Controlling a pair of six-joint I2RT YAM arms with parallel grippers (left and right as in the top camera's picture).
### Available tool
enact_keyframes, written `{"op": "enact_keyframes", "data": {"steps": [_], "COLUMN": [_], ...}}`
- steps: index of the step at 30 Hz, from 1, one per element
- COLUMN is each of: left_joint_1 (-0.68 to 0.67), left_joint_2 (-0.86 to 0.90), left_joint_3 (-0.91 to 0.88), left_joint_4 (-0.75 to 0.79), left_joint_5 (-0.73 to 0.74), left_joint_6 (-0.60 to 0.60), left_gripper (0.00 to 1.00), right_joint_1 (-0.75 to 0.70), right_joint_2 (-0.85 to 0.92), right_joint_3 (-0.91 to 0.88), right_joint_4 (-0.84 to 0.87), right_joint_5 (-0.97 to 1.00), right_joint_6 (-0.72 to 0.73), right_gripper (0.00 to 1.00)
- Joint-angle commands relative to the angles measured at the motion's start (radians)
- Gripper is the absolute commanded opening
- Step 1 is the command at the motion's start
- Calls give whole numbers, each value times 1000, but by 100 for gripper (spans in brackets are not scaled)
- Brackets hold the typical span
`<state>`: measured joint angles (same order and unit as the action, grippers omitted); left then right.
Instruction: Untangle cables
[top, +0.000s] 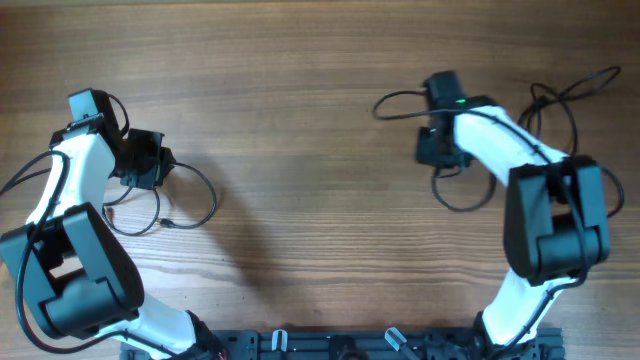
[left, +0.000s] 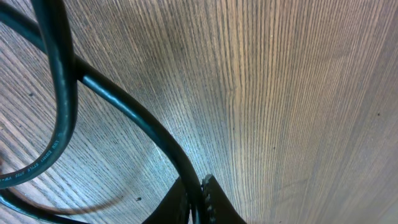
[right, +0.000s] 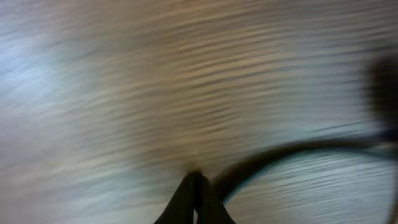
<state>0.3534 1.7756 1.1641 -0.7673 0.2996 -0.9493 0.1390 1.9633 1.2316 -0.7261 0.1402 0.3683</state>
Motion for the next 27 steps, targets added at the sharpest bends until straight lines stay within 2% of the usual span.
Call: {"op": "enact_keyframes", "data": {"steps": [1,14,19,27], "left_joint_1": [-5,-5,-5,-5], "left_joint_2": [9,9,9,9], "left_joint_3": [-9,-9,-9,-9], "left_joint_4": [-1,-1,-1,0], "left_joint_5": [-13,-13,-13,-13], "left_joint_6": [-9,-9,-9,-9], "left_gripper": [10,10,10,10], "right_joint_1": [-125,-494,-579,-640], "right_joint_2": [44,44,44,44], "right_joint_3": [-46,-47,-47,-47], "right_joint_4": [-3,27,69,105], "right_joint_5": [51,100,100,100], "right_joint_6": [-5,2,0,1], "right_gripper": [5,6,15,19]}}
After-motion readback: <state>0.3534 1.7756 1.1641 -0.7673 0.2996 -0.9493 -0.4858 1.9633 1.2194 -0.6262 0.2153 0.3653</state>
